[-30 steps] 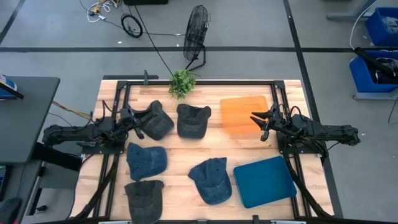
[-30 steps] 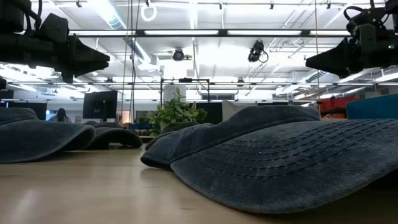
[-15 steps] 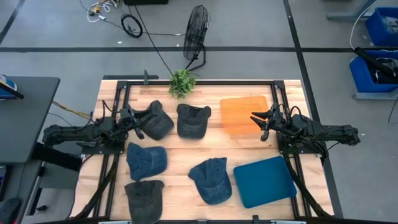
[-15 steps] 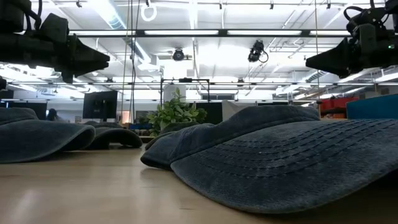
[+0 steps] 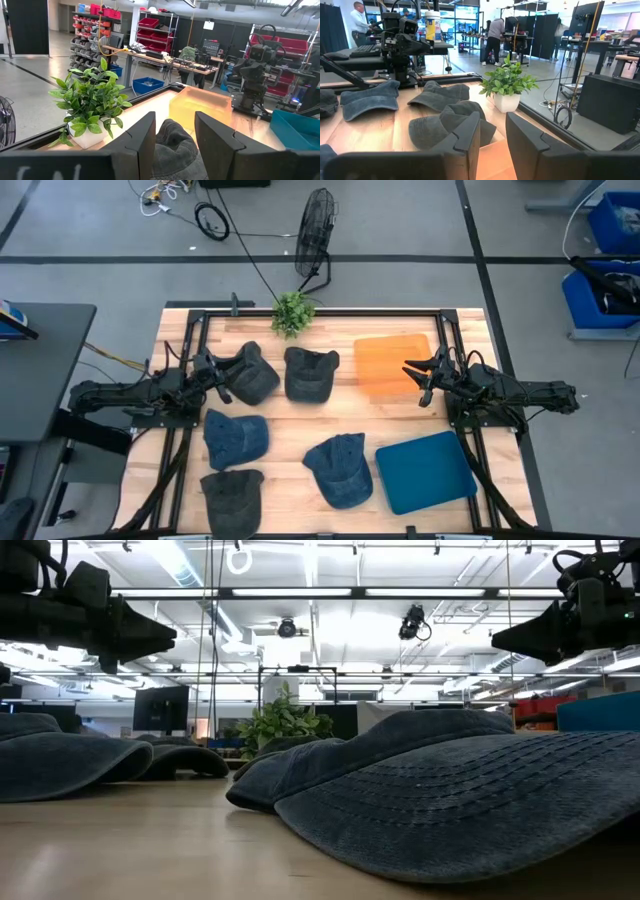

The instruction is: Pick & Place hat

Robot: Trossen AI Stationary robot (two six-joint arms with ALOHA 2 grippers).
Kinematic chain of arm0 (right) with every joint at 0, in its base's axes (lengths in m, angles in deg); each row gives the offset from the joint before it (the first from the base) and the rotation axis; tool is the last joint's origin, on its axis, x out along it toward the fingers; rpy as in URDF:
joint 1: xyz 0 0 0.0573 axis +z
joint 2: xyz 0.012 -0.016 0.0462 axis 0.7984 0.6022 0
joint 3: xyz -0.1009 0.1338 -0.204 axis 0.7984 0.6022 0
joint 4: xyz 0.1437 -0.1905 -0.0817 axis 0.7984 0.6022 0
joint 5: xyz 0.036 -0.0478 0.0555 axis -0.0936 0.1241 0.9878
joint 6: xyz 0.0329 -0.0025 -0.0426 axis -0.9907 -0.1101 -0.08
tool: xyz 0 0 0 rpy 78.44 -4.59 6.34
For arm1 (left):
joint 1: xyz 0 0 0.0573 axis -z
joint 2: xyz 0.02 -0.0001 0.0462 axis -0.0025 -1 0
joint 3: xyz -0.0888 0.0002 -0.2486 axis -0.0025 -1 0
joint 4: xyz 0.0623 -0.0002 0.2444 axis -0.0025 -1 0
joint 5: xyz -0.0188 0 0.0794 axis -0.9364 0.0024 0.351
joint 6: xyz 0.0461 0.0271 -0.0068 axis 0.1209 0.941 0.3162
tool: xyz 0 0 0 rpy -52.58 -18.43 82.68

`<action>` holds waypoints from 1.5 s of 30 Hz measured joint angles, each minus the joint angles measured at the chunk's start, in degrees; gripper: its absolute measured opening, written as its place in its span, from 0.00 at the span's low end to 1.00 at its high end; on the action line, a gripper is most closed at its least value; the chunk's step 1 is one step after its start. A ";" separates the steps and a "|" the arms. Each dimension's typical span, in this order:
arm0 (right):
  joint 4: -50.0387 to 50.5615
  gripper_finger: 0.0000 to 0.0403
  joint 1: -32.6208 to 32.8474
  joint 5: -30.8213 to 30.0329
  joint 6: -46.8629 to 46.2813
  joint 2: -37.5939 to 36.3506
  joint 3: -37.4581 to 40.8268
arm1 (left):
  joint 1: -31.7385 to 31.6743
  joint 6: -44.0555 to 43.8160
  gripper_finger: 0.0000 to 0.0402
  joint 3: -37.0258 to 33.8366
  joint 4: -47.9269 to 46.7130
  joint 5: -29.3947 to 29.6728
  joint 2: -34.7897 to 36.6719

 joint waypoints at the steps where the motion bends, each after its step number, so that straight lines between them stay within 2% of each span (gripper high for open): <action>1: -0.02 0.25 0.02 0.01 0.00 0.00 0.00 | 0.00 0.01 0.35 0.00 0.01 -0.01 0.00; 33: -0.02 0.25 0.00 -0.01 0.00 0.00 0.00 | 0.00 -0.19 0.35 0.00 1.25 0.20 0.00; 36: -0.02 0.25 0.01 0.01 -1.55 0.00 0.00 | 0.00 -1.56 0.35 0.02 0.92 -0.17 -0.02; 40: -0.10 0.25 0.02 -0.03 -8.87 0.00 -0.01 | 0.00 -4.61 0.35 0.01 0.97 -0.34 -0.02; 45: -2.29 0.25 -0.11 -1.95 -4.48 0.00 -0.02 | 0.00 -8.54 0.35 0.02 2.09 -0.69 -0.02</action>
